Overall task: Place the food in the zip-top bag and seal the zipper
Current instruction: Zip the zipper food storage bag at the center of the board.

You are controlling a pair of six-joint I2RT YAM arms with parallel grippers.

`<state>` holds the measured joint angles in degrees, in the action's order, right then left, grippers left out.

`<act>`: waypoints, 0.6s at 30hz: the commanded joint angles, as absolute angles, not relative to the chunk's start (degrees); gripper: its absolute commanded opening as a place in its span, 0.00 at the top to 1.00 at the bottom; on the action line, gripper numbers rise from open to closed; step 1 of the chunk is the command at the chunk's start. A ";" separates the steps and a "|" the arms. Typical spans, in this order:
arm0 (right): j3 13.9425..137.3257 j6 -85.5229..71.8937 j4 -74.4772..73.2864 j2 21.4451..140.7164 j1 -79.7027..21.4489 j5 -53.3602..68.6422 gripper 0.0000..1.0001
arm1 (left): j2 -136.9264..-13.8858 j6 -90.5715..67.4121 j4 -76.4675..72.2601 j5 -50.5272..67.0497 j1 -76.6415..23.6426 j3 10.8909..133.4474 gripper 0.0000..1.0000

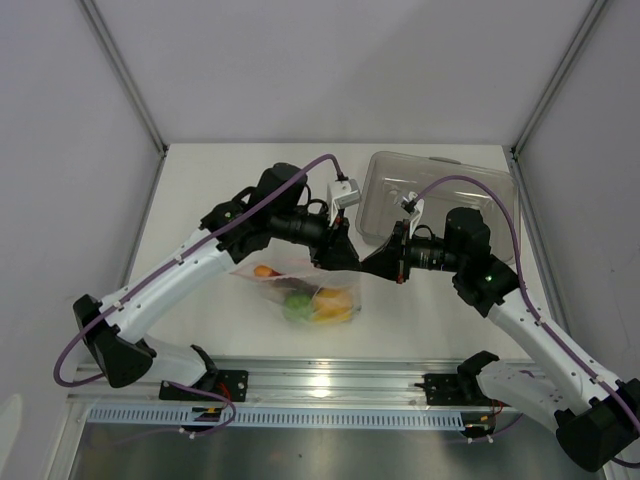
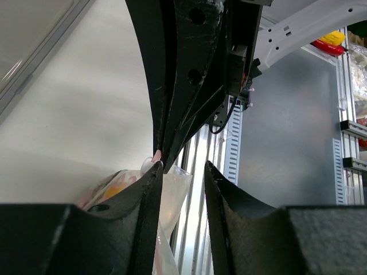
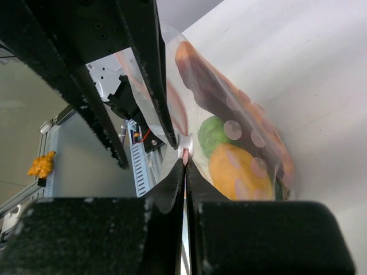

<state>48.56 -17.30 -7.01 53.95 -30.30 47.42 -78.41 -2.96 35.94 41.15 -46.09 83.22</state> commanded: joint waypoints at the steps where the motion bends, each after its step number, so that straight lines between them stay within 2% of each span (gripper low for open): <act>1: 50.89 -16.26 -5.98 53.88 -30.41 48.69 1.00 | -78.84 -1.58 35.68 41.31 -45.70 85.34 0.61; 10: 50.80 -16.26 -5.62 54.40 -30.15 49.13 1.00 | -78.84 -1.23 34.28 40.69 -45.18 84.47 0.50; 18: 50.62 -16.35 -5.36 54.58 -30.06 49.57 1.00 | -76.20 -1.58 30.76 39.99 -44.56 82.44 0.48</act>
